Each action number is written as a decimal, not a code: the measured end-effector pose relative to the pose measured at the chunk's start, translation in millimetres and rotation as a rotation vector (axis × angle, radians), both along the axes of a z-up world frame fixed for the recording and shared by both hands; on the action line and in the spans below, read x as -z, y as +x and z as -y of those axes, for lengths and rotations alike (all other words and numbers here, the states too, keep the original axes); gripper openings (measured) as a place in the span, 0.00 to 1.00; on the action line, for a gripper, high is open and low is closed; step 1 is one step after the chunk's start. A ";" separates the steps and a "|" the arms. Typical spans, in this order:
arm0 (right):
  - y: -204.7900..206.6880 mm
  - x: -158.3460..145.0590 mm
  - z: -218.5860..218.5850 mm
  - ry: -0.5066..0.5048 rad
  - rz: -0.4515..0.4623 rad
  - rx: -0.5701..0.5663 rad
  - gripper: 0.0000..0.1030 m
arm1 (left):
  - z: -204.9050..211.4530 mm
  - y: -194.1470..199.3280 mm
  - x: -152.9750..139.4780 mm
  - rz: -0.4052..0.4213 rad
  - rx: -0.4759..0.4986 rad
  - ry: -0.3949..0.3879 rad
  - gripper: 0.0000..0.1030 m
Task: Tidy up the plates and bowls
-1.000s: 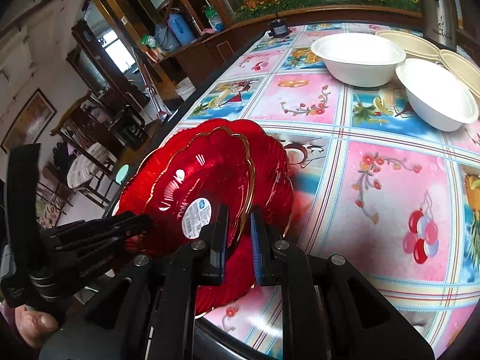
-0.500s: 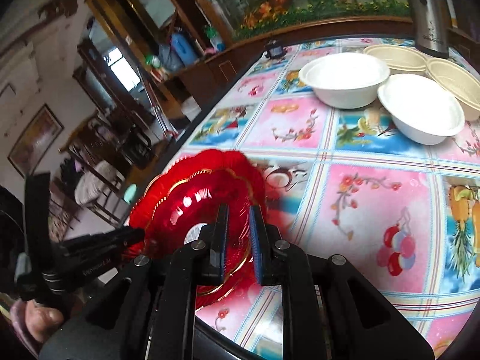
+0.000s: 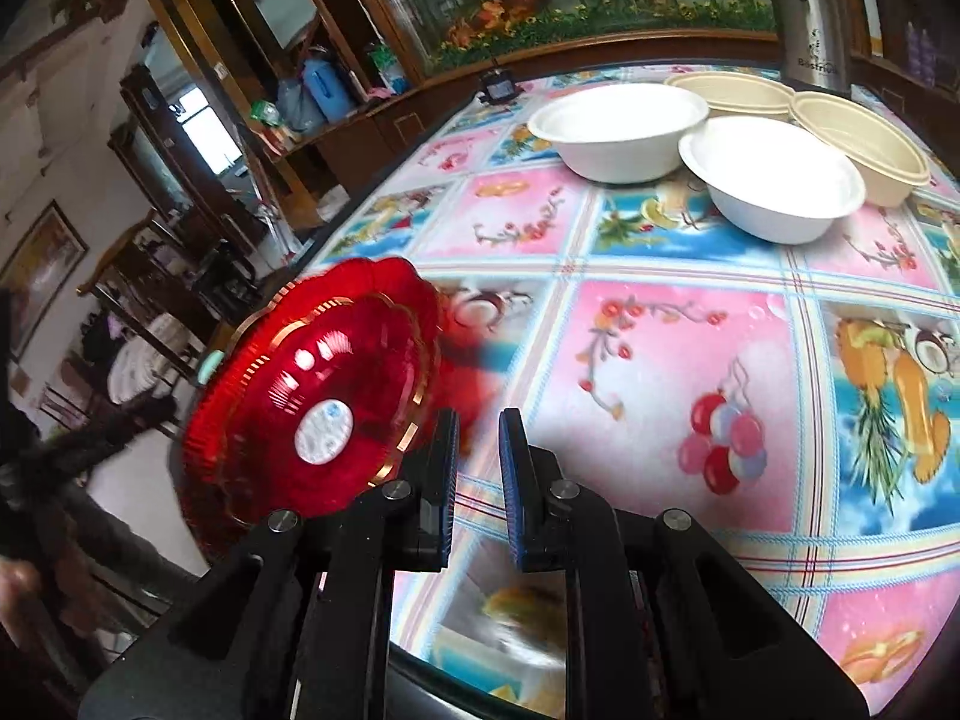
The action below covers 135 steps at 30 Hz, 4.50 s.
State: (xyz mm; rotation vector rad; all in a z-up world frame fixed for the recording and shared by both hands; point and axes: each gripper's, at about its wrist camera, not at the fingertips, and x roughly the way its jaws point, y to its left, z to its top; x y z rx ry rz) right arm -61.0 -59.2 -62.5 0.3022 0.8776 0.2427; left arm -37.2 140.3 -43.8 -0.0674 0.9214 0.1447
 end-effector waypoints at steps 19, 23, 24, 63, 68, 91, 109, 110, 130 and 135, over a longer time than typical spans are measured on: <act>1.3 -1.4 -23.1 0.008 0.005 -0.047 0.13 | 25.7 -6.3 -10.4 0.010 0.065 -0.015 0.23; 0.2 -11.0 16.5 0.033 0.031 0.027 0.13 | 53.0 -5.7 -22.3 0.027 0.116 -0.012 0.23; -0.7 -13.8 28.3 0.040 0.036 0.048 0.13 | 61.7 -4.8 -25.0 0.029 0.132 -0.012 0.23; 105.2 -14.0 345.9 0.290 -0.046 0.546 0.17 | 291.1 110.1 18.4 -0.174 0.348 -0.051 0.35; 116.7 -11.1 344.6 0.288 -0.059 0.579 0.17 | 288.6 111.8 20.4 -0.187 0.343 -0.061 0.35; 114.3 -3.8 352.9 0.259 -0.102 0.653 0.17 | 288.9 98.2 19.5 -0.202 0.367 -0.067 0.35; 129.0 -1.4 357.7 0.239 -0.184 0.638 0.09 | 289.3 94.5 21.1 -0.226 0.365 -0.067 0.35; 126.7 -1.6 358.4 0.237 -0.181 0.637 0.09 | 289.0 94.2 20.6 -0.224 0.364 -0.068 0.35; -18.7 -7.8 309.7 0.180 -0.203 0.393 0.09 | 288.1 66.5 44.4 -0.322 0.392 -0.151 0.35; -21.2 -13.4 282.7 0.160 -0.165 0.354 0.09 | 265.3 58.2 22.8 -0.254 0.358 -0.190 0.35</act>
